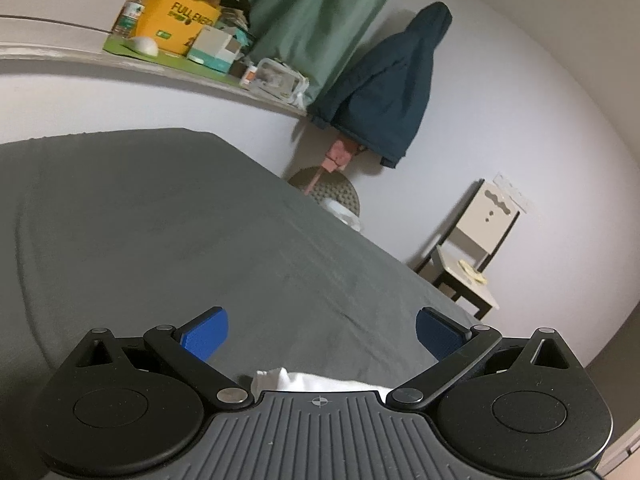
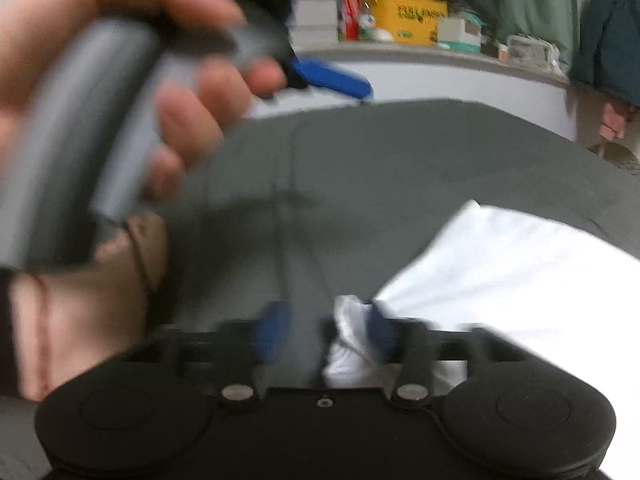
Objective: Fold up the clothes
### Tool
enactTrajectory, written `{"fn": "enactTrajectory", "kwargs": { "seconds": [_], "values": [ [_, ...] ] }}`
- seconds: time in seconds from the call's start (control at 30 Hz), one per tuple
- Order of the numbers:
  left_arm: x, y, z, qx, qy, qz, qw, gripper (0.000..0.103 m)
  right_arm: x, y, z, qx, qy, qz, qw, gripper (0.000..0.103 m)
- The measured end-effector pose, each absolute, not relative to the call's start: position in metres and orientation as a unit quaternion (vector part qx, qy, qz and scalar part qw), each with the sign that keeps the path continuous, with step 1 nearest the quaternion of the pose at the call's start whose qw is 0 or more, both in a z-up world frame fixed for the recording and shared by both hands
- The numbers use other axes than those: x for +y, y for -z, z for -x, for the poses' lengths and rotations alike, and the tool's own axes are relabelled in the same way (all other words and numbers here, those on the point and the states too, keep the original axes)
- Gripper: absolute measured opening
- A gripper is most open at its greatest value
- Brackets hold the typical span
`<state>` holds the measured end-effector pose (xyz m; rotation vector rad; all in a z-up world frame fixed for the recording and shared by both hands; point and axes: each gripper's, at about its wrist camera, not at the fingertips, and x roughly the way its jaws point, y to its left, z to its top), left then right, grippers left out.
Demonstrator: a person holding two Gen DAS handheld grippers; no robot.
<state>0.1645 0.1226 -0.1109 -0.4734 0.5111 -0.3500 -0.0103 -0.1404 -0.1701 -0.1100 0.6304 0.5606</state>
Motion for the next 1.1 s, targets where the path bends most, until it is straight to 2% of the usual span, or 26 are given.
{"fn": "enactTrajectory", "kwargs": {
  "seconds": [0.1,0.23,0.33,0.37,0.43,0.6,0.7,0.8,0.9,0.97,1.1],
  "values": [
    [0.123,0.112,-0.165,0.253,0.176,0.230,0.923,0.103,-0.166,0.148,0.022,0.279,-0.255,0.026,0.926,0.061],
    [0.114,0.113,-0.166,0.262,0.201,0.216,0.919,0.103,-0.248,0.126,0.013,0.280,-0.130,-0.027,0.951,0.064],
    [0.096,0.117,-0.164,0.268,0.272,0.183,0.906,0.103,-0.310,0.117,-0.013,0.299,-0.044,-0.084,0.950,0.059],
    [0.089,0.119,-0.163,0.268,0.300,0.171,0.899,0.103,-0.323,0.115,-0.021,0.305,-0.037,-0.100,0.946,0.052],
    [0.072,0.124,-0.159,0.262,0.364,0.124,0.885,0.103,-0.337,0.114,-0.039,0.322,-0.043,-0.114,0.939,0.048],
    [0.034,0.154,-0.149,0.313,0.398,-0.033,0.862,0.103,-0.313,0.133,-0.085,0.375,-0.064,-0.043,0.924,0.047],
    [0.028,0.176,-0.153,0.382,0.371,-0.085,0.842,0.103,-0.304,0.150,-0.103,0.387,-0.053,-0.034,0.920,0.056],
    [0.034,0.176,-0.151,0.392,0.371,-0.086,0.838,0.103,-0.306,0.156,-0.112,0.405,-0.043,-0.058,0.912,0.059],
    [0.040,0.171,-0.154,0.415,0.364,-0.058,0.831,0.103,-0.299,0.139,-0.107,0.390,-0.036,-0.046,0.919,0.055],
    [0.038,0.170,-0.152,0.423,0.362,-0.059,0.828,0.103,-0.281,0.123,-0.094,0.362,-0.073,-0.027,0.929,0.055],
    [0.033,0.171,-0.144,0.424,0.362,-0.082,0.826,0.103,-0.225,0.129,-0.100,0.389,-0.170,0.022,0.905,0.055]
  ]
}}
